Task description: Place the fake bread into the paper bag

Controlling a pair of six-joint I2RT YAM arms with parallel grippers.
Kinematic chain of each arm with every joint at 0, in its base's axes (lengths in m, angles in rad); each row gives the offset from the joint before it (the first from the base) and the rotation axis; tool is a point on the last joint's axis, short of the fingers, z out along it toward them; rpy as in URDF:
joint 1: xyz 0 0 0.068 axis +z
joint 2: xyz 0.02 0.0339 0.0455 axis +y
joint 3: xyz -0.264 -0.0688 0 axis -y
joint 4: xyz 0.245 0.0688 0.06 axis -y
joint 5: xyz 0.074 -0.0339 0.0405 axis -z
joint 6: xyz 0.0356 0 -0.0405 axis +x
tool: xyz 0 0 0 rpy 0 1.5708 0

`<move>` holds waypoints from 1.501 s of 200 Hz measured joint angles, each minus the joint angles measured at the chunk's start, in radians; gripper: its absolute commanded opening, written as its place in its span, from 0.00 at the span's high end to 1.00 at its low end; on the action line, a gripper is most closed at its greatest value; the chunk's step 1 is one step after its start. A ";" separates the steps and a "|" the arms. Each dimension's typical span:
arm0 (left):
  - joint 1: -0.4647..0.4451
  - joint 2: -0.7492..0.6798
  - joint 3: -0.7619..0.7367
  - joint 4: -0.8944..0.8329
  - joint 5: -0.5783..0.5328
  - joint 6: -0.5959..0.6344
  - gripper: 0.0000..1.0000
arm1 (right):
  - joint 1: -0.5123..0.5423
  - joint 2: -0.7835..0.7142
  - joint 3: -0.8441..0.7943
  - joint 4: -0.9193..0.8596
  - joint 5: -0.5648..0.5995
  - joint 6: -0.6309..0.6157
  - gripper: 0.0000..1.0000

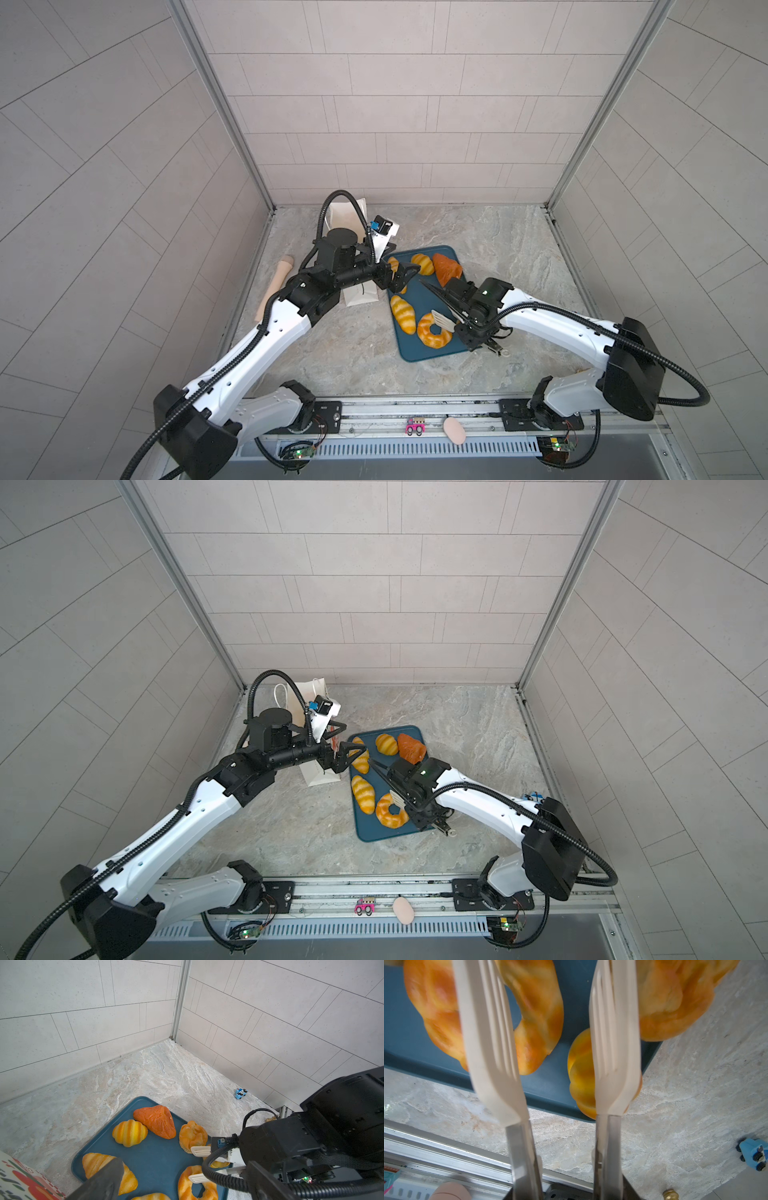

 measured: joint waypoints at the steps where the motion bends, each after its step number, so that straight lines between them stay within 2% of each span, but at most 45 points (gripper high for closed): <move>1: 0.000 0.000 0.000 -0.001 0.000 0.000 0.00 | 0.000 0.001 0.000 0.000 0.000 0.000 0.51; 194: 0.011 -0.077 -0.019 -0.106 -0.034 0.019 0.00 | 0.000 0.120 0.089 -0.093 0.015 -0.048 0.53; 256: 0.011 -0.098 -0.019 -0.119 -0.058 0.019 0.00 | 0.000 0.148 0.137 -0.111 0.006 -0.064 0.60; 300: 0.011 -0.126 -0.019 -0.133 -0.079 0.026 0.00 | 0.000 0.189 0.177 -0.148 0.001 -0.089 0.52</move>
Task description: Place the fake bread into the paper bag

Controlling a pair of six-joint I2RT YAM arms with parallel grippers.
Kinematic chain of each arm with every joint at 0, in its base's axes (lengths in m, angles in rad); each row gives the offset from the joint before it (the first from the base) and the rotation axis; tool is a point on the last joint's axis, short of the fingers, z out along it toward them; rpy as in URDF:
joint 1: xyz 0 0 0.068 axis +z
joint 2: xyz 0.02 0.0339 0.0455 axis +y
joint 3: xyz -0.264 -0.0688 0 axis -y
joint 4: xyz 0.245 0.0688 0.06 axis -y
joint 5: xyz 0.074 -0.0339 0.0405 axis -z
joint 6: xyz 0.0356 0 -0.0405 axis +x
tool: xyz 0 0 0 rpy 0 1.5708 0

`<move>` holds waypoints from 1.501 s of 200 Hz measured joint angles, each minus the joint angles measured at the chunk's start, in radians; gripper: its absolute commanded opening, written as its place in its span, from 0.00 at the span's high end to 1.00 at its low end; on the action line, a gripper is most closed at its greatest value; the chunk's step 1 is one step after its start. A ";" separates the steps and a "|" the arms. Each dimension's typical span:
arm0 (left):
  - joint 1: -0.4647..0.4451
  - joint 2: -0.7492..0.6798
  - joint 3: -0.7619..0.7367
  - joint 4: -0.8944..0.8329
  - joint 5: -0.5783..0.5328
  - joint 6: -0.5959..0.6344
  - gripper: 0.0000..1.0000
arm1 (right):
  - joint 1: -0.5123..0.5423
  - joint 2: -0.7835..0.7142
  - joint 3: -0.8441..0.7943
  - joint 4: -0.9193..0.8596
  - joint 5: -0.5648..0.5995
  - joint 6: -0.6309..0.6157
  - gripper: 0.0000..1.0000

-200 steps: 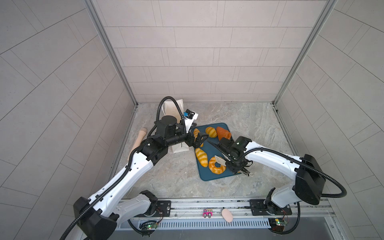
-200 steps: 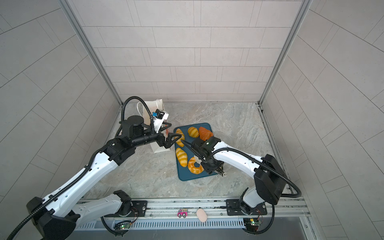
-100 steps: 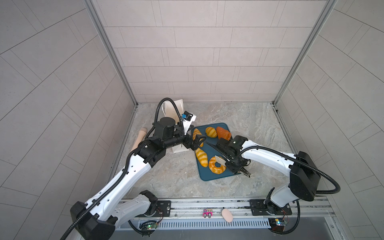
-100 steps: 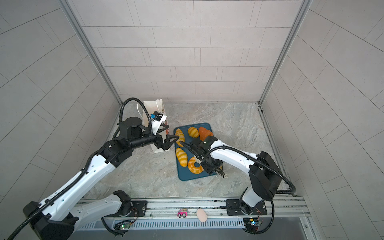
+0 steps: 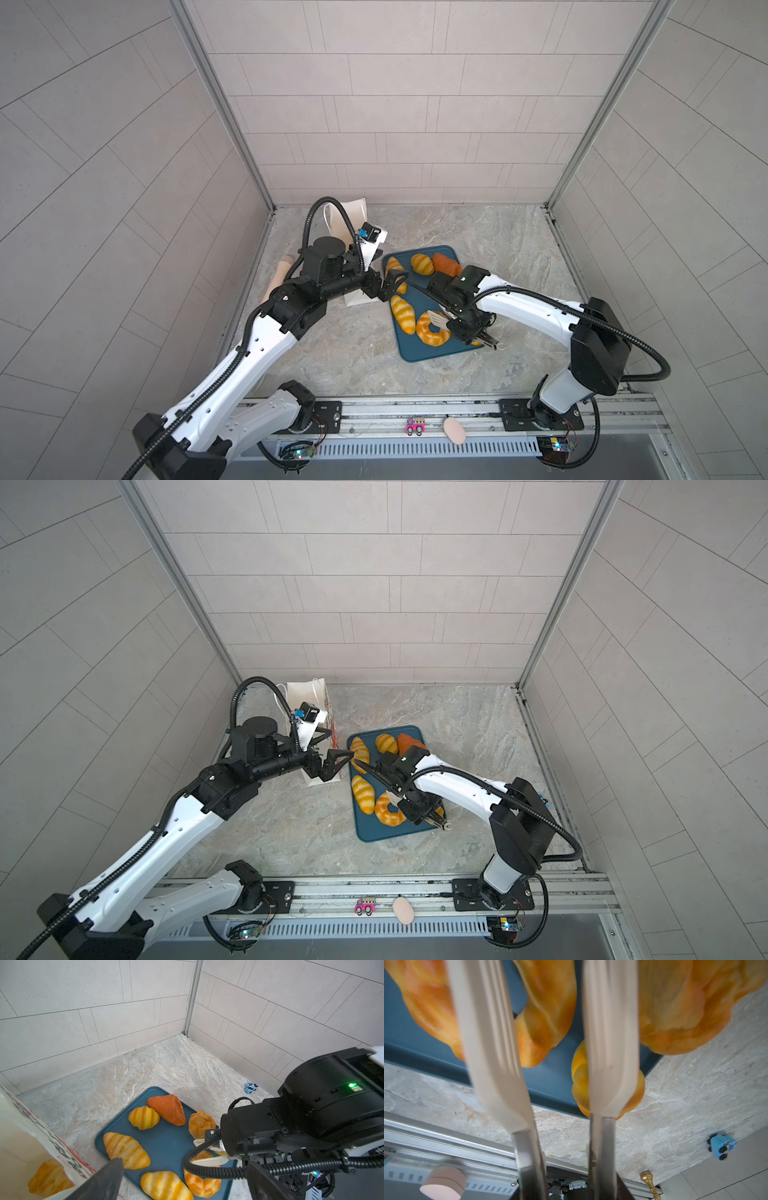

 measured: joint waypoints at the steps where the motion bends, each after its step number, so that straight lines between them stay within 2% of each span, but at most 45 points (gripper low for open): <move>1: 0.000 0.000 0.000 -0.001 0.000 0.000 0.00 | 0.000 0.001 0.001 -0.001 0.000 0.000 0.51; 60: 0.000 -0.029 0.000 -0.052 -0.021 0.001 0.00 | 0.000 0.037 0.056 -0.041 0.000 -0.021 0.54; 96: 0.000 -0.052 0.000 -0.085 -0.045 0.008 0.00 | 0.000 0.073 0.063 -0.074 0.001 -0.035 0.61; 145: 0.018 -0.096 -0.001 -0.153 -0.155 0.007 0.00 | 0.000 0.087 0.074 -0.087 0.010 -0.043 0.72; 189: 0.048 -0.126 -0.001 -0.210 -0.206 0.008 0.00 | 0.000 0.094 0.092 -0.084 0.003 -0.049 0.79; 244: 0.119 -0.163 0.005 -0.305 -0.200 0.045 0.00 | -0.032 0.085 0.122 -0.077 0.000 -0.048 0.82; 300: 0.132 -0.182 0.005 -0.370 -0.172 0.076 0.00 | -0.055 0.050 0.194 -0.081 0.008 -0.048 0.84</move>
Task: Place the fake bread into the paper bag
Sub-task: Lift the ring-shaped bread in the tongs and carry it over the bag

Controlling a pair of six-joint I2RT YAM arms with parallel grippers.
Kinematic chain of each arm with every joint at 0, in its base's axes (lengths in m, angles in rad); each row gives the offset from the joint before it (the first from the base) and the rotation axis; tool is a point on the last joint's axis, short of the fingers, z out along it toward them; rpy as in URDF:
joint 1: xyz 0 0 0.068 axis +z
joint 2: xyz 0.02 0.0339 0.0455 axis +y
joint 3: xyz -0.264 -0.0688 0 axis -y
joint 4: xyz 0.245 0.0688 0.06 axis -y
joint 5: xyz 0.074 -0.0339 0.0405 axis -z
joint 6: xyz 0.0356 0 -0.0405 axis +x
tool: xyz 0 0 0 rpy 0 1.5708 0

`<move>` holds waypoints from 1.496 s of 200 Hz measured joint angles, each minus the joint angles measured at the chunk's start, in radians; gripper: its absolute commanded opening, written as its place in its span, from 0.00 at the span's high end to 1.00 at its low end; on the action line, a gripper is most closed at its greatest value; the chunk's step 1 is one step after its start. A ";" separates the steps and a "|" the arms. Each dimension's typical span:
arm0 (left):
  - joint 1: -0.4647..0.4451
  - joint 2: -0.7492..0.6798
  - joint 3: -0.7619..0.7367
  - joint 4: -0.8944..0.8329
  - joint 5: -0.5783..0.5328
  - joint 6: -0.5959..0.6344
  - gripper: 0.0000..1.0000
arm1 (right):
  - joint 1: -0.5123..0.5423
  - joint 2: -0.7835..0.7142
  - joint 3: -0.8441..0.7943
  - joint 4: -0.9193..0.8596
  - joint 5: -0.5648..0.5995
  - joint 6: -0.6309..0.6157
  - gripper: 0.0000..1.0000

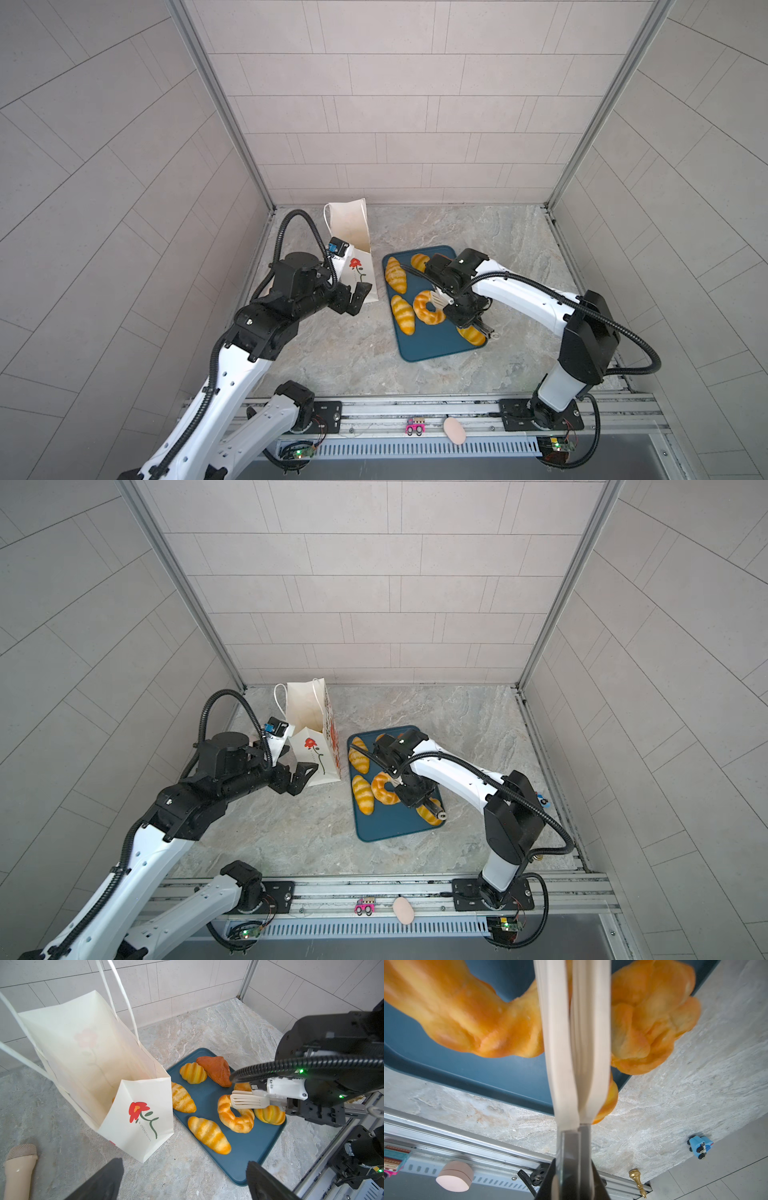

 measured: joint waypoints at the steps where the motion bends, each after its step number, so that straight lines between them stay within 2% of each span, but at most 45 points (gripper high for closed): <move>1: 0.001 -0.001 0.000 -0.001 0.000 0.000 0.00 | 0.000 -0.001 0.002 0.000 0.000 0.000 0.84; 47: 0.063 -0.028 0.000 -0.007 0.001 -0.001 0.00 | 0.000 -0.021 0.146 0.002 0.000 0.011 0.85; 95: 0.165 -0.026 0.000 -0.013 0.032 -0.008 0.00 | 0.000 -0.019 0.326 0.005 -0.038 0.000 0.85; 139: 0.266 -0.051 0.000 0.017 0.106 -0.045 0.00 | 0.001 0.026 0.492 0.013 -0.081 -0.017 0.85; 207: 0.378 -0.064 -0.008 0.110 0.252 -0.115 0.00 | 0.028 0.043 0.642 0.090 -0.106 -0.054 0.84; 245: 0.412 -0.067 -0.025 0.164 0.315 -0.152 0.00 | 0.034 0.117 0.804 0.090 -0.107 -0.072 0.84; 299: 0.441 -0.079 -0.025 0.179 0.341 -0.164 0.00 | 0.069 0.293 1.046 0.077 -0.108 -0.092 0.84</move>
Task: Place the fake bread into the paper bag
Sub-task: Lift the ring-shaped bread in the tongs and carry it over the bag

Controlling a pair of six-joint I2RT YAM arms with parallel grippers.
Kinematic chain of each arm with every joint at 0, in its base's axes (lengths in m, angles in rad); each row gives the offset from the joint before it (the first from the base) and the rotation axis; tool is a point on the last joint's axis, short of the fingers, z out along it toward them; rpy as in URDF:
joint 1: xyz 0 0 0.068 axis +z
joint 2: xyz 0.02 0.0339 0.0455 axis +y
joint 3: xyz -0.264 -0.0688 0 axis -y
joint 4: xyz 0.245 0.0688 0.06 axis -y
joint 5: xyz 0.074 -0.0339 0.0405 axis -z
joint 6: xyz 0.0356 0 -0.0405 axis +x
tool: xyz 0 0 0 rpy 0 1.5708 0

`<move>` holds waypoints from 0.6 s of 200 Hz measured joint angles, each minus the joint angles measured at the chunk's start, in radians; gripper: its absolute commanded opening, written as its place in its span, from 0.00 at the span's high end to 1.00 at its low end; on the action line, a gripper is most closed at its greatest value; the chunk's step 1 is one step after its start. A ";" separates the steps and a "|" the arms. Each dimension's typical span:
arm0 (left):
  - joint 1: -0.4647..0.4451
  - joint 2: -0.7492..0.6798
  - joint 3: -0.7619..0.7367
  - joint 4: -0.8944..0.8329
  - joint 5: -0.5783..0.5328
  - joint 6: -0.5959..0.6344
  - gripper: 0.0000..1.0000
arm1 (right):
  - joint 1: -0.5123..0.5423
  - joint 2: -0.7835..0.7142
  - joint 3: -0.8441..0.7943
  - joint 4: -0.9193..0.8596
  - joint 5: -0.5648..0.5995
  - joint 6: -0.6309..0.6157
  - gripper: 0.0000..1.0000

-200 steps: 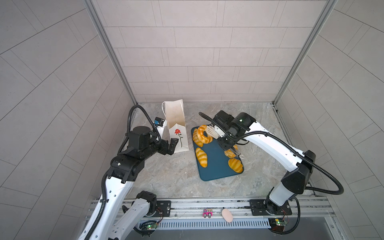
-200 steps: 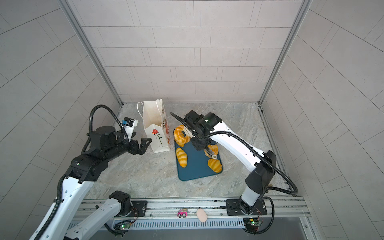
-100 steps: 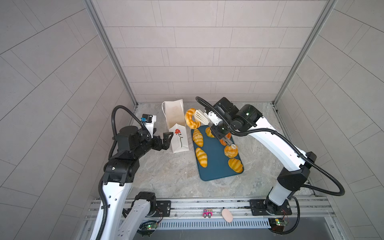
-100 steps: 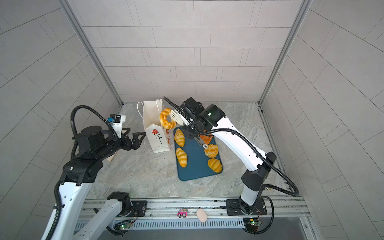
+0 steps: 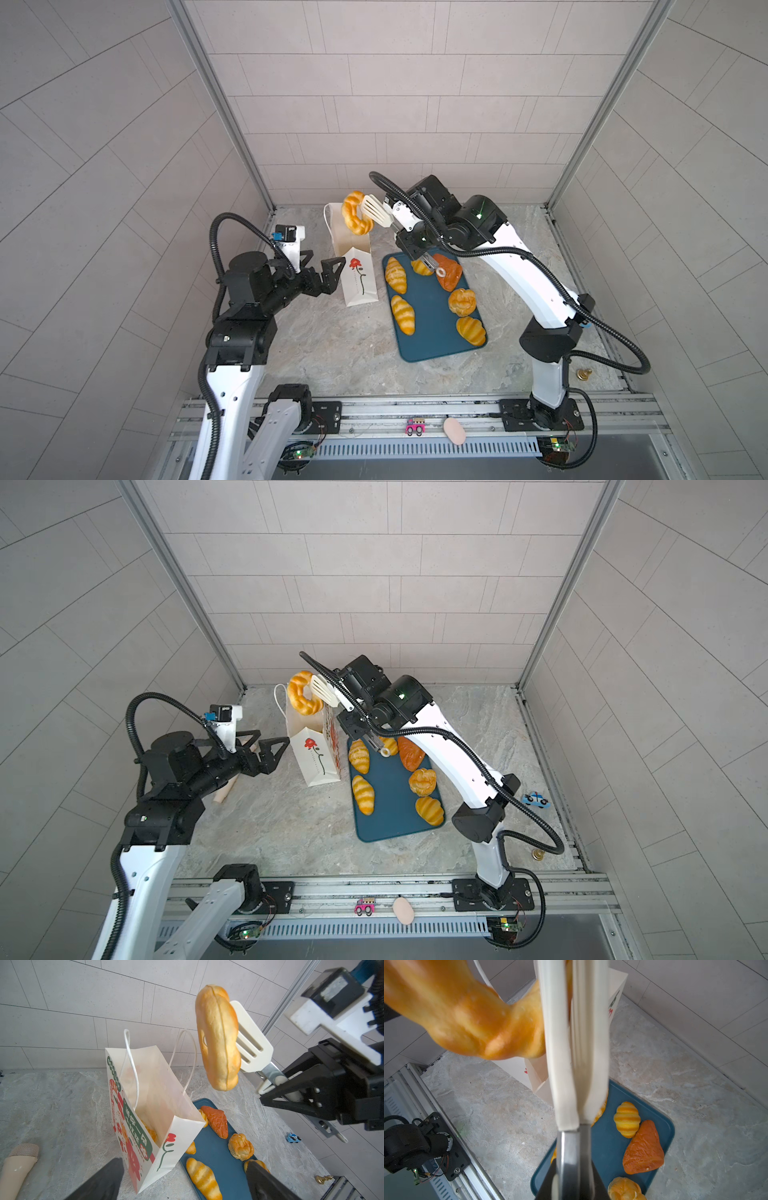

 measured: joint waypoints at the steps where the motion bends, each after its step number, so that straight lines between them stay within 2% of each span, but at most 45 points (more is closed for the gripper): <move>1: 0.001 0.000 0.000 0.000 0.000 0.000 0.00 | 0.000 0.001 0.002 0.000 0.000 0.000 0.84; 120: 0.045 -0.015 -0.023 0.001 0.007 -0.020 0.00 | 0.023 0.129 0.051 0.035 0.024 -0.002 0.82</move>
